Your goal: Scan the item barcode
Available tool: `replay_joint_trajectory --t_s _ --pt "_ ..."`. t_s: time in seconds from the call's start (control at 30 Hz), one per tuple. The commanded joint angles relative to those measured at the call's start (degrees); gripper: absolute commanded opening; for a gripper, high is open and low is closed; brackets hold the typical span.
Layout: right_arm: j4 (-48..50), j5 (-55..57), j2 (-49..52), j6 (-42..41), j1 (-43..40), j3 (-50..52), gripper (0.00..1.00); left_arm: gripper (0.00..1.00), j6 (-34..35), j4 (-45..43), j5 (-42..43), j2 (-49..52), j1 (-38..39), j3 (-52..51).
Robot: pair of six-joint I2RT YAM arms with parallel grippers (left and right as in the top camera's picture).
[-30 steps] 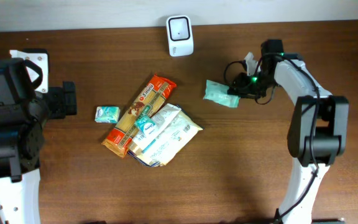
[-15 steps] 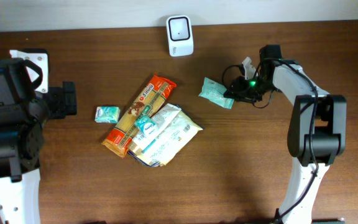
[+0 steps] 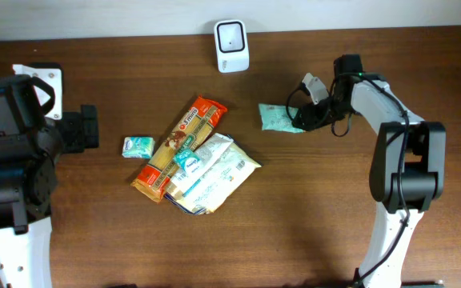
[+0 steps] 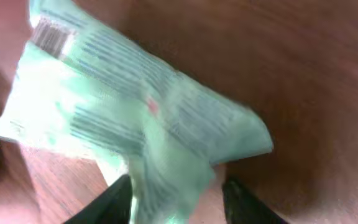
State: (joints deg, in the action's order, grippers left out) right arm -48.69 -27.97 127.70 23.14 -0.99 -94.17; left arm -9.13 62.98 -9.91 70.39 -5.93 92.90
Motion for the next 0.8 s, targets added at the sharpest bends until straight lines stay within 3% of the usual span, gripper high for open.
replay_joint_trajectory --t_s 0.0,0.1,0.4,0.63,0.67,0.7,0.77 --pt "-4.9 1.2 0.8 -8.0 -0.3 -5.9 0.57 0.99 0.9 -0.1 0.0 -0.2 -0.2 0.1" --pt "-3.4 -2.1 1.4 -17.8 -0.2 -6.2 0.63 0.99 0.9 -0.1 0.0 -0.2 -0.2 0.1" --pt "5.1 -12.6 10.4 -19.6 0.3 -6.1 0.64 0.99 0.9 -0.1 0.0 -0.2 -0.2 0.1" --pt "6.1 -15.0 11.6 -18.9 0.3 -6.1 0.31 0.99 0.9 -0.1 0.0 -0.2 -0.2 0.1" --pt "5.7 -15.0 11.6 -18.0 0.3 -6.1 0.23 0.99 0.9 -0.1 0.0 -0.2 -0.2 0.1" --pt "4.9 -15.2 11.6 -17.0 0.3 -6.1 0.06 0.99 0.9 -0.1 0.0 -0.2 -0.2 0.1" --pt "3.2 -15.2 11.4 -17.0 0.2 -6.1 0.04 0.99 0.9 -0.1 0.0 -0.2 -0.2 0.1"
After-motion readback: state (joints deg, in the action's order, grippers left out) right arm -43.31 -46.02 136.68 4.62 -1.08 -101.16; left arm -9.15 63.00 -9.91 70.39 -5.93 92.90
